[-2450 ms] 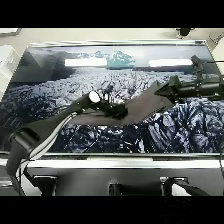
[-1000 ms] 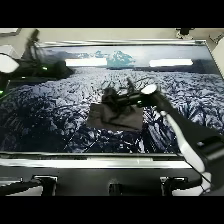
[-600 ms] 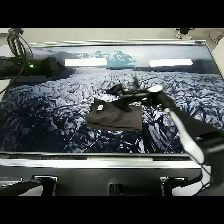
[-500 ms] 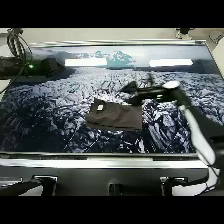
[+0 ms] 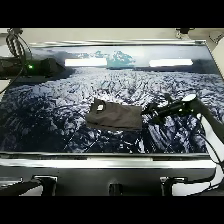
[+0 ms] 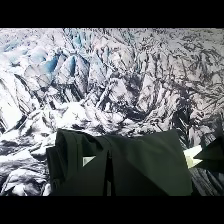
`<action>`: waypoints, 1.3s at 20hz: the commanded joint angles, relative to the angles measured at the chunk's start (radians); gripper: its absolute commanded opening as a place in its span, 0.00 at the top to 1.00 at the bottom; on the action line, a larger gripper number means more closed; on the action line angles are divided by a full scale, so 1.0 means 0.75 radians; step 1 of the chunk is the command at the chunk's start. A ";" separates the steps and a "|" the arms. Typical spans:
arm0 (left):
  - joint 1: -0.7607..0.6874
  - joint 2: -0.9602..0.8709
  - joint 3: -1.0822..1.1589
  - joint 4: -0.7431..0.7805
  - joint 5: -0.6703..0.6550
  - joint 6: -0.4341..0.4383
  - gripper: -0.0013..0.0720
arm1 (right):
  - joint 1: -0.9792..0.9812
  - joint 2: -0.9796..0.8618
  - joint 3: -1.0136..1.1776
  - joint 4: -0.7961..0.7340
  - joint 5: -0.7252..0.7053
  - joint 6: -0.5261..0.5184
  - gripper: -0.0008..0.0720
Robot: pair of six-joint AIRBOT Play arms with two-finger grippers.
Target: Fold the clothes and pants, and hang the long-sleeved shirts on hangers.
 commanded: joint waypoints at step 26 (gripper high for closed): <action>-0.001 -0.010 -0.001 -0.004 0.000 -0.079 0.95 | -1.197 -0.120 1.133 -0.329 0.432 0.334 0.93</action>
